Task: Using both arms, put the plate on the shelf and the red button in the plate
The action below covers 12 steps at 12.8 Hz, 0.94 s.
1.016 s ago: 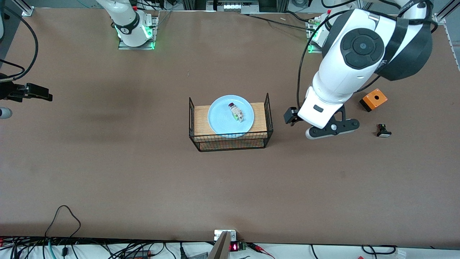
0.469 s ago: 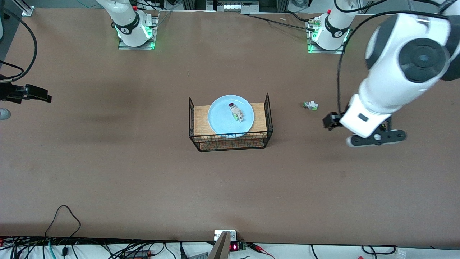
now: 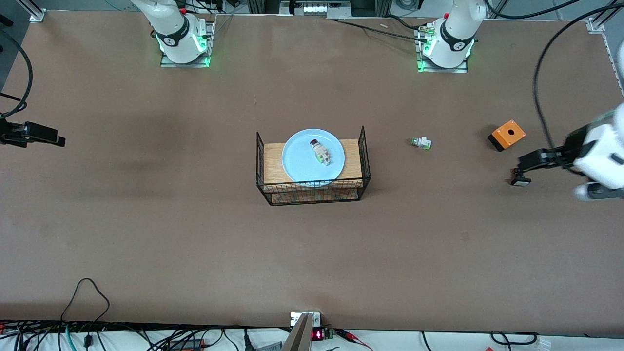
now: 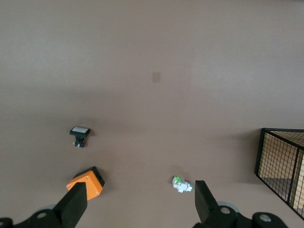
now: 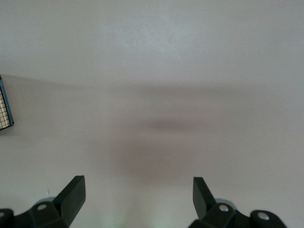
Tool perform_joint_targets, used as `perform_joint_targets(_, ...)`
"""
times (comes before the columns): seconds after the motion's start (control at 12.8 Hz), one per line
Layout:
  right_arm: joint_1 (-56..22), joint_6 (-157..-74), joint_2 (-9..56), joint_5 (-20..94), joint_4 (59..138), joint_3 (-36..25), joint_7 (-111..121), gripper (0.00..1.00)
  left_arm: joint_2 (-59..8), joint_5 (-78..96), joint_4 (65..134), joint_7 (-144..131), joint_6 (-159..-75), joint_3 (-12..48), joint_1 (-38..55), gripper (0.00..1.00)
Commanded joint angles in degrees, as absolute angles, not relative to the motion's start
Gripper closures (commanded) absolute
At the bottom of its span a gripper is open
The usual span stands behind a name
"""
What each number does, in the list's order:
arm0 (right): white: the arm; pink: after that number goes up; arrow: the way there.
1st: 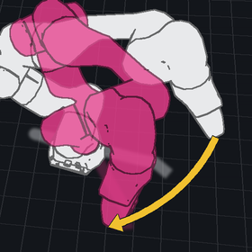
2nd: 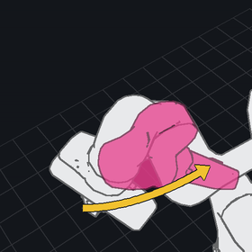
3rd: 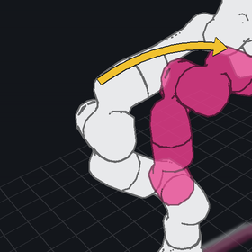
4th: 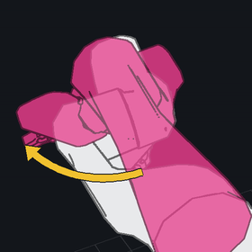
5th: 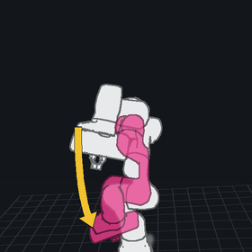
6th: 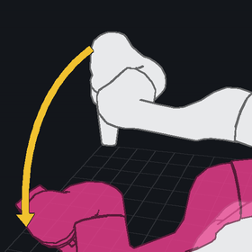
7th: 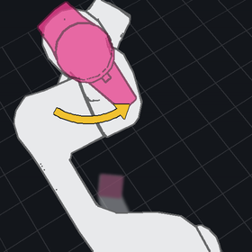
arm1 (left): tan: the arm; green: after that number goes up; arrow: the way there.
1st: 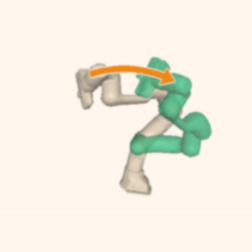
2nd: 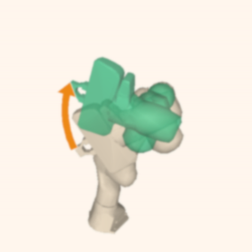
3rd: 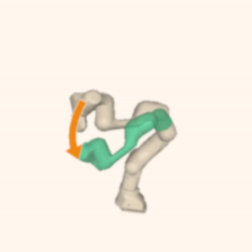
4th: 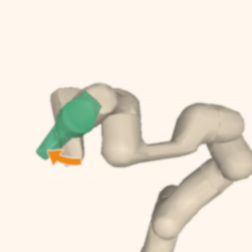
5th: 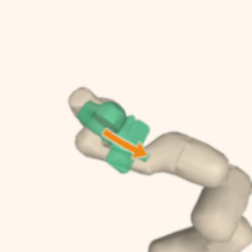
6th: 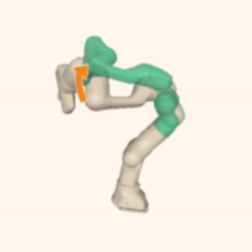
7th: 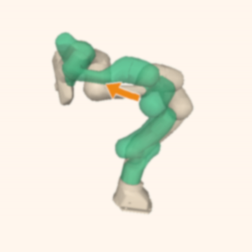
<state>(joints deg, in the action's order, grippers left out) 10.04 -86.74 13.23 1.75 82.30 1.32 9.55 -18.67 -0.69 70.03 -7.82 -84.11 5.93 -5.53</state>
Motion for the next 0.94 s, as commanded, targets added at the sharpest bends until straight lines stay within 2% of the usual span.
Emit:
perform_joint_targets(0.0, 10.5, -85.1, 13.7, 1.1, 80.8, 2.1, 10.2, 0.0, -8.9, 1.0, 85.4, -4.0, -91.6, 6.5, -8.9, 0.0)
perform_joint_targets(0.16, 9.2, -83.1, 13.6, -0.3, 80.8, 2.1, 10.1, 0.0, -6.4, 1.1, 89.3, -4.0, -93.8, 6.2, -8.1, 0.0)
perform_joint_targets(0.31, 6.7, -82.5, 13.6, -3.9, 80.8, 2.1, 10.3, 0.0, -6.5, 1.1, 89.4, -4.0, -93.8, 0.7, -1.2, 0.0)
perform_joint_targets(0.39, 6.1, -81.8, 13.5, -4.0, 80.8, 2.1, 10.2, 0.0, -6.6, 1.1, 89.5, -4.0, -93.7, -0.2, 0.1, 0.0)
perform_joint_targets(0.86, 5.0, -80.8, 13.1, -4.0, 80.9, 2.1, 10.3, 0.0, -6.6, 1.1, 89.0, -0.2, -93.5, -0.3, -0.7, 0.0)
